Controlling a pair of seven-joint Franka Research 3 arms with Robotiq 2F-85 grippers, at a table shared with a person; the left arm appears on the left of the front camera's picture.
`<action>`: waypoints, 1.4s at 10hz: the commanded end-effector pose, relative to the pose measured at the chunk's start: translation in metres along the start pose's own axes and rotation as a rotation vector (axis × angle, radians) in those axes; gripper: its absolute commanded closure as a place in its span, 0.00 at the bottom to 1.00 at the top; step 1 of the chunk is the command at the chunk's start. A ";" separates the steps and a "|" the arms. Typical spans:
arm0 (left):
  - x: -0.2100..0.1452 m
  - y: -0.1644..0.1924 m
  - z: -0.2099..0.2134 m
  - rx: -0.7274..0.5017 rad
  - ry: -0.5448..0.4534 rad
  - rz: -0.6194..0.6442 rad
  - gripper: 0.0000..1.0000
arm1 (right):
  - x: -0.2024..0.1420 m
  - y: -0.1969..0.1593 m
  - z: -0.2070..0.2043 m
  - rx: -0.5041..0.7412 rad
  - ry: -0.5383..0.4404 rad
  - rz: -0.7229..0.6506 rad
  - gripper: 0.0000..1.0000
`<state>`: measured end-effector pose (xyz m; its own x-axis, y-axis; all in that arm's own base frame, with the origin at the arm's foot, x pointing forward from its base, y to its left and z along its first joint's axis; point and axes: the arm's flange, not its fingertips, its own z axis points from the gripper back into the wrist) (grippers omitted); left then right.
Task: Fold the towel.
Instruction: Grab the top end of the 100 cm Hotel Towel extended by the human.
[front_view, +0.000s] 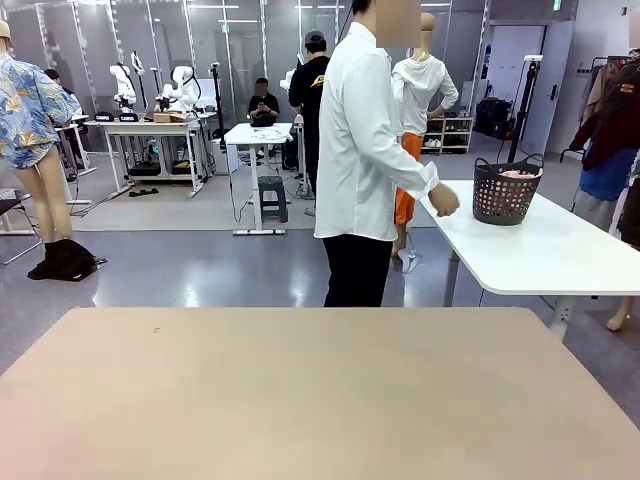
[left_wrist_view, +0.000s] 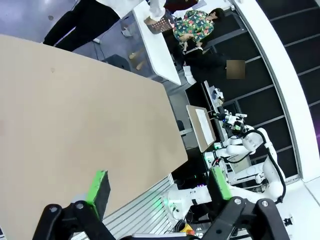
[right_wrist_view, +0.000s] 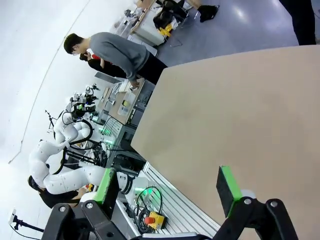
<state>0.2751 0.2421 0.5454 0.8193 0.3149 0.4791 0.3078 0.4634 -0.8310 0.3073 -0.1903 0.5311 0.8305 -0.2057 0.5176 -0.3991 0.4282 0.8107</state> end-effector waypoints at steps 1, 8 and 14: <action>-0.003 0.004 0.002 -0.001 0.003 0.008 0.00 | 0.000 -0.002 -0.001 -0.001 0.016 -0.006 0.00; -0.003 0.004 0.002 -0.001 0.003 0.008 0.00 | 0.000 -0.002 -0.001 -0.001 0.016 -0.006 0.00; -0.003 0.004 0.002 -0.001 0.003 0.008 0.00 | 0.000 -0.002 -0.001 -0.001 0.016 -0.006 0.00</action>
<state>0.2750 0.2444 0.5405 0.8244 0.3247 0.4636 0.2874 0.4654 -0.8371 0.3091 -0.1886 0.5280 0.8391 -0.2006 0.5056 -0.3890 0.4283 0.8156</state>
